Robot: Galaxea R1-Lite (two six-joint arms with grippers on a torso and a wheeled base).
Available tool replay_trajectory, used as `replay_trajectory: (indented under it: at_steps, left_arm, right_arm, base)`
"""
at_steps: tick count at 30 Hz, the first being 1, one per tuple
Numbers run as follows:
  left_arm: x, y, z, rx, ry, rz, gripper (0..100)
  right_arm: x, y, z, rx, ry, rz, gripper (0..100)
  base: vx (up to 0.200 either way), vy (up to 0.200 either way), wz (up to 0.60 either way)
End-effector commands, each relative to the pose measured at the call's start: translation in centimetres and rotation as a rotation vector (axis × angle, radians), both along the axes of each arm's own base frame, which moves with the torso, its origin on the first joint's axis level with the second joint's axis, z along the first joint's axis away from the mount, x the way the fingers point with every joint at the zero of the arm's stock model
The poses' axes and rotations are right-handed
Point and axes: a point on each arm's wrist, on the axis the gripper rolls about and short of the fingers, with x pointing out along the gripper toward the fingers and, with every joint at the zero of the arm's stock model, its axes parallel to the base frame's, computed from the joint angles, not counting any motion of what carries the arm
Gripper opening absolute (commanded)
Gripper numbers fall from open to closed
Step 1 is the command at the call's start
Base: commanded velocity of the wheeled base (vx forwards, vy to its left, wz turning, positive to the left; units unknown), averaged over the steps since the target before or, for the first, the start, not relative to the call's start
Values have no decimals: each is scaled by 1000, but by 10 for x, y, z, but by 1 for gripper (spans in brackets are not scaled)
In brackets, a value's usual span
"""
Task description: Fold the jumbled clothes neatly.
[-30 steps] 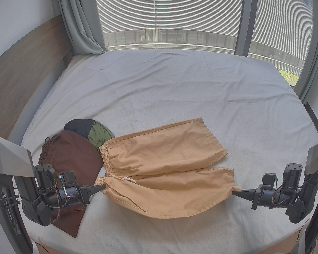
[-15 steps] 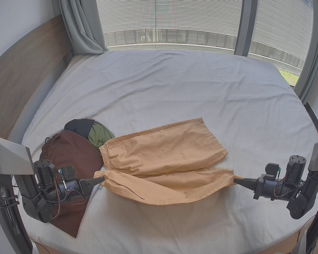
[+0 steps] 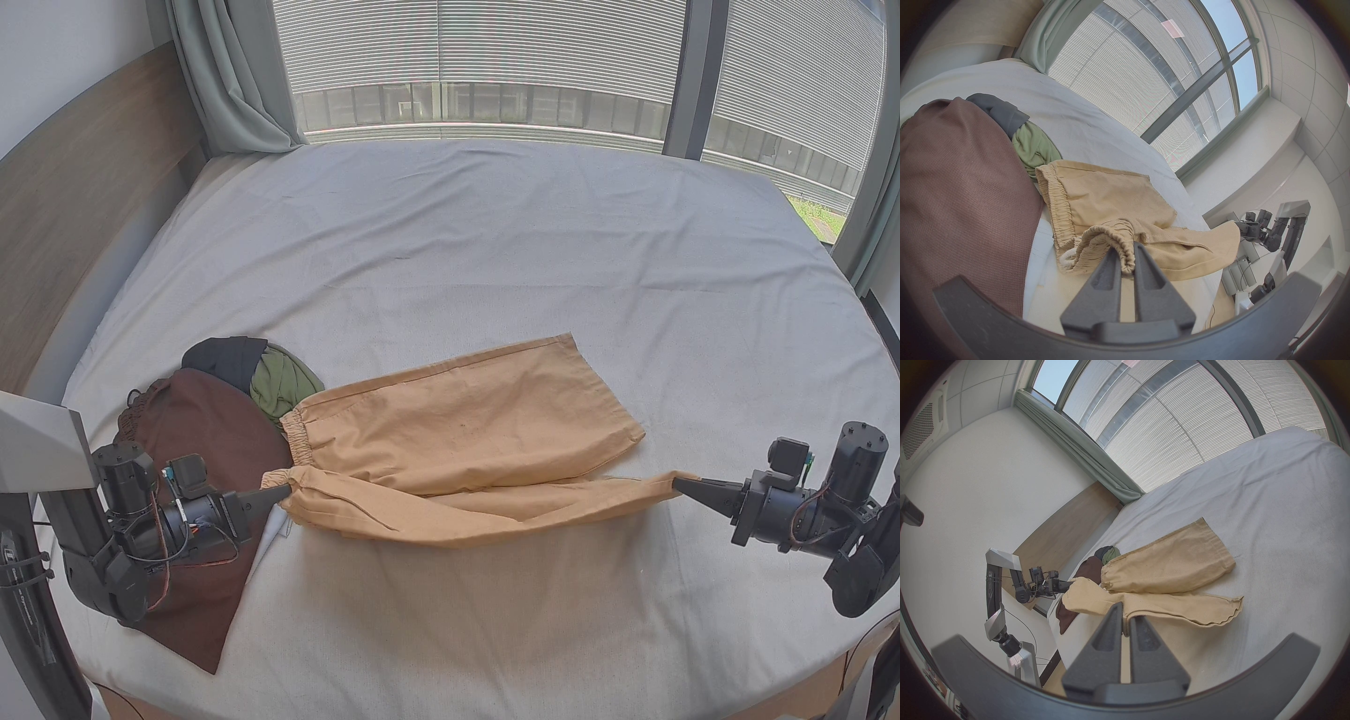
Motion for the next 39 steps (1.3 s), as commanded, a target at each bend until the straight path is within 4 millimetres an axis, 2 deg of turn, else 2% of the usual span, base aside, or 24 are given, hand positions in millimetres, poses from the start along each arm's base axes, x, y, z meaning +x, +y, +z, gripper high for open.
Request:
replay_trajectory:
  at_steps: [1,9,20,28,39]
  left_arm:
    - [4,1,1,1,-5,36,0]
    - [9,-1,3,-6,-11,54,0]
    - [24,-3,11,-68,-16,149,0]
    - [30,-6,14,-78,-30,172,0]
    - [46,-8,6,-93,-26,231,0]
  right_arm:
    - [0,1,7,0,-36,-8,0]
    - [13,4,14,5,-82,-22,0]
    - [62,6,22,78,-127,-80,0]
    - [86,9,28,101,-169,-79,0]
    - [118,13,36,125,-171,-78,0]
  base:
    - [0,0,0]
    - [0,0,0]
    - [0,0,0]
    - [0,0,0]
    - [0,0,0]
